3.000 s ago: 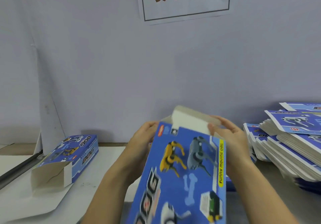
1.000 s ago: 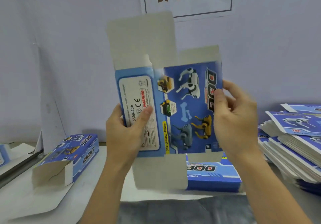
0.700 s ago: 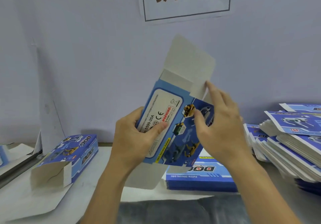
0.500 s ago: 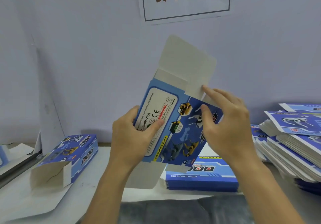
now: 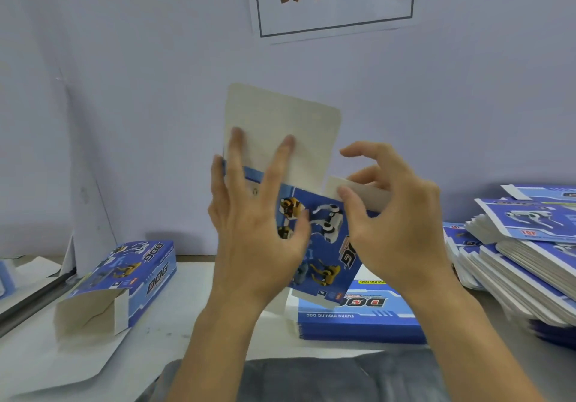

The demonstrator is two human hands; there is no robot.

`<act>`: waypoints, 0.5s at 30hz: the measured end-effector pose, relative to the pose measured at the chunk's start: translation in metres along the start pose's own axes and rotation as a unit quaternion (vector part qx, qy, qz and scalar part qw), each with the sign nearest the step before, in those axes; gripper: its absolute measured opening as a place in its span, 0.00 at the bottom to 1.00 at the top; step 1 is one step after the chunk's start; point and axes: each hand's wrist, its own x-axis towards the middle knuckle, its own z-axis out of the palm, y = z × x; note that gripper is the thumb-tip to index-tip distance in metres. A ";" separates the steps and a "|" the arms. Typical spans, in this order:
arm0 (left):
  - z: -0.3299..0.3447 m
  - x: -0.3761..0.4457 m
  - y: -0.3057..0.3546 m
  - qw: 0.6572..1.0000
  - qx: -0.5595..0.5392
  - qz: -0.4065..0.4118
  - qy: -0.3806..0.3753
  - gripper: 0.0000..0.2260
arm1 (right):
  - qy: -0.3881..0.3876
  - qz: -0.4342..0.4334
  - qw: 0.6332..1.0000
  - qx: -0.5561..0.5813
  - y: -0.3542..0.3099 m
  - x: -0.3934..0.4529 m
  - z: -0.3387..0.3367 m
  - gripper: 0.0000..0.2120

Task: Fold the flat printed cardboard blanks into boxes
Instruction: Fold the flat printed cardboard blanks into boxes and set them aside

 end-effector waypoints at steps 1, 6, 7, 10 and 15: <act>0.001 0.000 0.005 1.000 -0.006 0.002 -0.007 0.38 | -0.014 0.012 0.999 0.027 -0.003 0.001 0.000 0.20; 0.005 -0.004 0.010 0.999 -0.032 -0.010 -0.042 0.36 | -0.032 0.067 0.993 0.090 -0.008 0.005 0.002 0.17; 0.005 -0.004 0.009 0.998 -0.031 -0.014 -0.046 0.35 | -0.025 0.073 0.994 0.084 -0.009 0.005 0.002 0.15; 0.005 -0.004 0.008 0.999 0.004 -0.012 -0.036 0.30 | 0.004 0.091 0.994 0.060 -0.008 0.006 0.002 0.12; 0.012 -0.008 0.005 0.997 0.018 -0.007 -0.070 0.29 | 0.034 0.125 0.991 0.039 -0.006 0.005 0.001 0.11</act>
